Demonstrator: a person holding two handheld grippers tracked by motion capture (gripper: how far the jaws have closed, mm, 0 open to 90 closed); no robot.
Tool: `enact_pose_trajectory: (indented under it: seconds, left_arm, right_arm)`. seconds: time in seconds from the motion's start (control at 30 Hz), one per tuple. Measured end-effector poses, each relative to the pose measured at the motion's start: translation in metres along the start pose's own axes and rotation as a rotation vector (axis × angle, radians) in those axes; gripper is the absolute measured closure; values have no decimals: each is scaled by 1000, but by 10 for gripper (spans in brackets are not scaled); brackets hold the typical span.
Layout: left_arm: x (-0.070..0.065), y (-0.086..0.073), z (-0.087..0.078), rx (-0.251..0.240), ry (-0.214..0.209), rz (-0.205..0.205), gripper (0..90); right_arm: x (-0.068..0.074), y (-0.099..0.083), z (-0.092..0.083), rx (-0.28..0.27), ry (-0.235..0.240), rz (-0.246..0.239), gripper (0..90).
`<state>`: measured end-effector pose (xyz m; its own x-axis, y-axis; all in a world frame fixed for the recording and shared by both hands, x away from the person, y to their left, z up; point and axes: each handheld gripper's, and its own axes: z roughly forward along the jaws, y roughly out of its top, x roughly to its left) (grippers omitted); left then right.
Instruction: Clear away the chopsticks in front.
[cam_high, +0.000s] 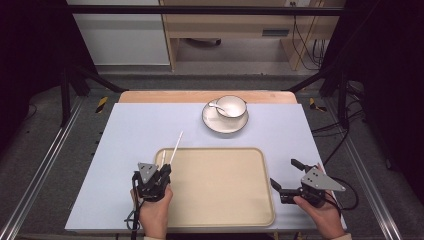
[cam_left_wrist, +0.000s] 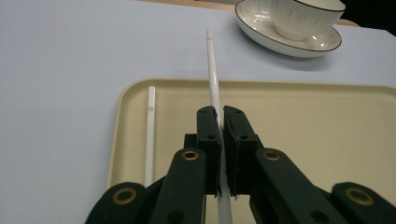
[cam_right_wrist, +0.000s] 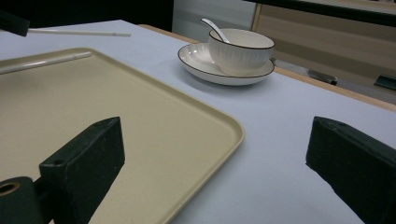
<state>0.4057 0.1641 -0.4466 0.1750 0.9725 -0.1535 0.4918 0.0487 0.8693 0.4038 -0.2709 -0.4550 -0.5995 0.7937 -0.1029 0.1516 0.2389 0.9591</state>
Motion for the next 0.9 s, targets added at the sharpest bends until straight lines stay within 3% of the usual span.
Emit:
enact_pose_trajectory:
  seconds: [0.43, 0.67, 0.9]
  left_arm:
    - [-7, -24, -32, -9, 5, -19, 850]
    - [-1, -34, -35, -6, 37, -27, 851]
    - [4, -46, -30, 30, 71, -20, 850]
  right_arm:
    - [0, 0, 0, 9, -1, -5, 46]
    - [0, -1, 1, 14, 0, -7, 46]
    - [1, -1, 2, 19, 3, -9, 46]
